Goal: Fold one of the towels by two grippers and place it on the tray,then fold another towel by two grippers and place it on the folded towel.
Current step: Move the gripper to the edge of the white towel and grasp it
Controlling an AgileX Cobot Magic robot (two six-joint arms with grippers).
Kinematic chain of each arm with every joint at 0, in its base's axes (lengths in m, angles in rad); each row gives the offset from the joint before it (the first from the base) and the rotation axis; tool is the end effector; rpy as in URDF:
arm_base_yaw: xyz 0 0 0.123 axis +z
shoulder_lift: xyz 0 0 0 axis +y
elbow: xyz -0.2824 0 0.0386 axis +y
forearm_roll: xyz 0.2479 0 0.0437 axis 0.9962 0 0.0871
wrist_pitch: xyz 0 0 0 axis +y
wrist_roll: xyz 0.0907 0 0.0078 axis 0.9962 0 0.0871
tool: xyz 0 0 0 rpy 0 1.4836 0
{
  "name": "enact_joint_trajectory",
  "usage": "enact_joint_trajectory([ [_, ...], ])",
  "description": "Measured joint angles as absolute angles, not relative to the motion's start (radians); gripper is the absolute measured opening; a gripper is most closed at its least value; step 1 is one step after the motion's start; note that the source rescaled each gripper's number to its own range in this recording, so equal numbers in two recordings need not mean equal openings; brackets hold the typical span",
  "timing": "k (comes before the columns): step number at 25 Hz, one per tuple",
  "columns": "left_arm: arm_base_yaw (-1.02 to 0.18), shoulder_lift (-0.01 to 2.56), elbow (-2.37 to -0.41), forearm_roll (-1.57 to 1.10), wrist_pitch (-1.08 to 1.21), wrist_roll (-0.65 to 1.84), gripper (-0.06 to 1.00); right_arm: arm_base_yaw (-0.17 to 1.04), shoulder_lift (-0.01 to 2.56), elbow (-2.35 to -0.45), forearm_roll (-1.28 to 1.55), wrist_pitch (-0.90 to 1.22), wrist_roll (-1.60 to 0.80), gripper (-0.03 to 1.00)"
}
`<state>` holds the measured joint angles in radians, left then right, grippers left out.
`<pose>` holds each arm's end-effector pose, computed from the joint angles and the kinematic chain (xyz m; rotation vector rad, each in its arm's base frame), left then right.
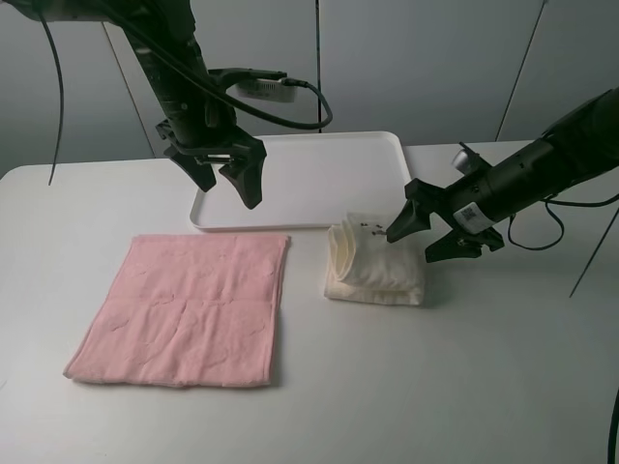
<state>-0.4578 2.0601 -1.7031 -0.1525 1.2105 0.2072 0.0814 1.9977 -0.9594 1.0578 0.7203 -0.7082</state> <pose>0.3735 -0.1984 0.2187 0.9303 2.9162 -0.2381 0.3259 0.0792 0.0999 0.1015 2.8779 0.9455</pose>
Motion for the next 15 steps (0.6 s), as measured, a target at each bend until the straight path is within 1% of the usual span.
enact_joint_trajectory([
  [6, -0.458, 2.044, -1.620, -0.149, 1.192, 0.209, 1.00, 0.081, 1.998, -0.959, 1.010, 0.690, -0.665, 0.75],
  [12, -0.458, 2.035, -1.599, -0.149, 1.181, 0.209, 1.00, 0.168, 1.998, -0.959, 1.004, 0.639, -0.662, 0.73],
  [15, -0.458, 2.019, -1.599, -0.144, 1.180, 0.209, 1.00, 0.179, 1.998, -0.959, 0.971, 0.614, -0.638, 0.70],
])
